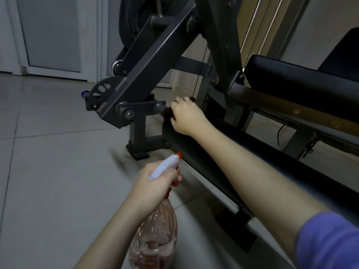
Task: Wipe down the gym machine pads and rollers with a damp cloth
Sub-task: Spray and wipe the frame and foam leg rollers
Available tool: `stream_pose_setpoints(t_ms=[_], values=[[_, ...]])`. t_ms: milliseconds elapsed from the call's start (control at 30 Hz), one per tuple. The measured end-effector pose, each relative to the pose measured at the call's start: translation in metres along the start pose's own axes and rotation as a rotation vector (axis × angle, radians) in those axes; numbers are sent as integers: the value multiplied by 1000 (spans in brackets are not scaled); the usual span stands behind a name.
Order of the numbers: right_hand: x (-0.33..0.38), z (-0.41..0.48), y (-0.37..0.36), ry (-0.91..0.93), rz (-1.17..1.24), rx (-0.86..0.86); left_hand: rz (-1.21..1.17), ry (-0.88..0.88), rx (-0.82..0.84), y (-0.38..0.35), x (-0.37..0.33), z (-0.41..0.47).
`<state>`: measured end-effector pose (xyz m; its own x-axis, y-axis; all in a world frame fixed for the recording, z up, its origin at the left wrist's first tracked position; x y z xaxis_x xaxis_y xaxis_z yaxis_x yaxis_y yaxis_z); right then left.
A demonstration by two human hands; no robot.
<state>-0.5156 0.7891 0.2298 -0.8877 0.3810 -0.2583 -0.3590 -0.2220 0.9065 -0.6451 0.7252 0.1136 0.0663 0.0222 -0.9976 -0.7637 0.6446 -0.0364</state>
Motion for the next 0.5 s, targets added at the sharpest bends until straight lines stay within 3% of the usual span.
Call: stream_pose_setpoints(t_ms=[100, 300, 500], values=[[-6, -15, 5, 34, 6, 41, -35, -90, -9, 6, -3, -9], [-28, -77, 23, 54, -41, 138, 25, 33, 14, 5, 20, 14], [-52, -149, 29, 35, -123, 89, 47, 37, 41, -2, -5, 5]])
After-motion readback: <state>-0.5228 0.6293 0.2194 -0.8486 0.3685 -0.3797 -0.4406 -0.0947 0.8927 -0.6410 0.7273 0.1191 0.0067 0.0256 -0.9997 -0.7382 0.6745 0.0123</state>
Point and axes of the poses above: each hand's wrist, its own z-axis towards the middle knuckle, its own y-axis out of the back of the hand, x = y × z, the point moved 5 cm from there along z, towards the middle knuckle, and after that the axes turned 5 degrees about -y, right-handed, at the moved point
